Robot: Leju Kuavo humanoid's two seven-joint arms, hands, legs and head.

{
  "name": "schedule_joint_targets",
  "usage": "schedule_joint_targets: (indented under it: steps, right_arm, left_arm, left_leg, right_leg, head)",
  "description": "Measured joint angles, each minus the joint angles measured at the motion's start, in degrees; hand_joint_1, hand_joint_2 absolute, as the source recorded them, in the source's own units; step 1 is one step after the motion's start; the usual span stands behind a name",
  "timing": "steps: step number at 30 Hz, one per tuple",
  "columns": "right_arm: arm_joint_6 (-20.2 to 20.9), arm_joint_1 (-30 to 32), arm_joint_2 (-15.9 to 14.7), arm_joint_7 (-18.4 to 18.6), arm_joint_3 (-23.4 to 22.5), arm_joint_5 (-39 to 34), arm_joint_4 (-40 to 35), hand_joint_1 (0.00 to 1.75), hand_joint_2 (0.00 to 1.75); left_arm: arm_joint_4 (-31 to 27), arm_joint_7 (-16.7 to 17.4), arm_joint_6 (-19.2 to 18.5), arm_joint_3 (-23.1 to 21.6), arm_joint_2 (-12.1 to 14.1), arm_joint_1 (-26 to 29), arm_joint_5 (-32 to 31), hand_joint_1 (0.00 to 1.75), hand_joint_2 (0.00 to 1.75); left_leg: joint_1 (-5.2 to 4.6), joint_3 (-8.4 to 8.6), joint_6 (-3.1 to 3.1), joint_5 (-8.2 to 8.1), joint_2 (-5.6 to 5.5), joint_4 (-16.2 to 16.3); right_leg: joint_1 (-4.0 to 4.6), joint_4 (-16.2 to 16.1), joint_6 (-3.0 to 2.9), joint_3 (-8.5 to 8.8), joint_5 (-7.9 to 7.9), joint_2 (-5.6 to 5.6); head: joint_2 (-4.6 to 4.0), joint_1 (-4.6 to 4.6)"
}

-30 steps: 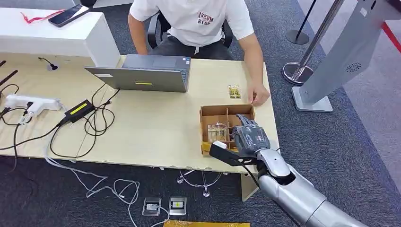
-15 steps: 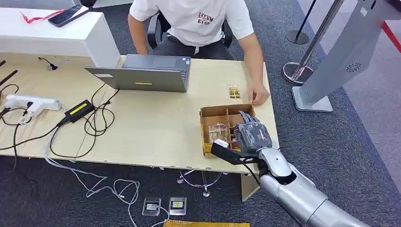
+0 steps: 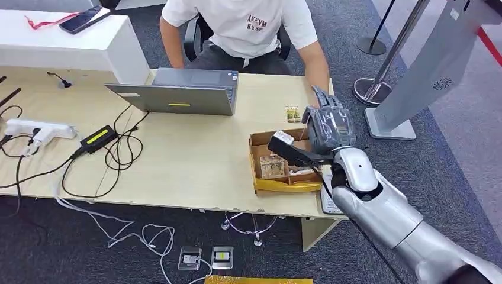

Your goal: Pass the card to the sensor for recognition and then transmit it.

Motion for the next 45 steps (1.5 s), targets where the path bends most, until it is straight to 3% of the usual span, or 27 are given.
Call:
schedule_joint_targets:
  steps: [17,29,30,31,37,45]
  right_arm:
    - [5.5,-8.7,1.1,-0.1,-0.5,-0.6,0.1,1.75,1.75]
    - [4.6,-13.9,6.1,-1.4,2.9,1.1,14.6,1.75,1.75]
    - [4.5,-14.0,6.5,-1.4,3.1,1.1,14.9,0.61,1.75]
    - [3.9,-14.1,6.8,-1.4,3.3,1.0,16.6,0.00,1.75]
    - [0.3,-14.2,8.7,-1.4,4.6,0.8,23.5,0.00,1.75]
    - [-1.6,-14.3,8.6,-1.1,5.5,0.9,27.0,0.00,1.75]
  left_arm:
    - [0.0,3.6,-0.1,-0.3,-0.3,-0.7,-3.4,0.00,1.75]
    - [0.0,6.5,-0.4,-1.9,0.0,-1.8,-4.6,0.00,1.75]
    - [0.0,6.6,-0.4,-2.0,0.0,-1.8,-4.6,0.00,1.75]
    - [0.0,6.6,-0.4,-2.1,0.1,-1.8,-4.6,0.00,1.75]
    - [0.0,7.4,-0.6,-3.3,0.5,-1.9,-4.6,0.00,1.75]
    - [0.0,7.8,-0.6,-4.5,0.9,-2.1,-4.4,0.00,1.75]
  left_leg:
    - [0.00,-0.04,0.00,0.00,-0.01,0.0]
    - [0.01,-0.06,0.00,0.01,-0.11,0.0]
    - [0.01,-0.06,0.00,0.01,-0.11,0.0]
    - [0.01,-0.06,0.00,0.01,-0.11,0.0]
    - [0.01,-0.04,0.00,0.01,-0.09,0.0]
    - [0.01,-0.02,0.00,0.01,-0.05,0.0]
  right_leg:
    - [0.00,0.0,0.00,-0.01,0.00,-0.01]
    - [0.00,0.0,0.00,0.01,0.00,-0.12]
    - [0.00,0.0,0.00,0.01,0.00,-0.12]
    - [0.00,0.0,0.00,0.01,0.00,-0.12]
    - [0.00,0.0,0.00,0.00,0.00,-0.11]
    - [0.00,0.0,0.00,-0.02,0.00,-0.09]
  head:
    - [0.00,0.00]
    - [0.00,0.00]
    - [0.00,0.00]
    - [0.00,0.00]
    - [0.00,-0.02]
    - [0.00,0.00]
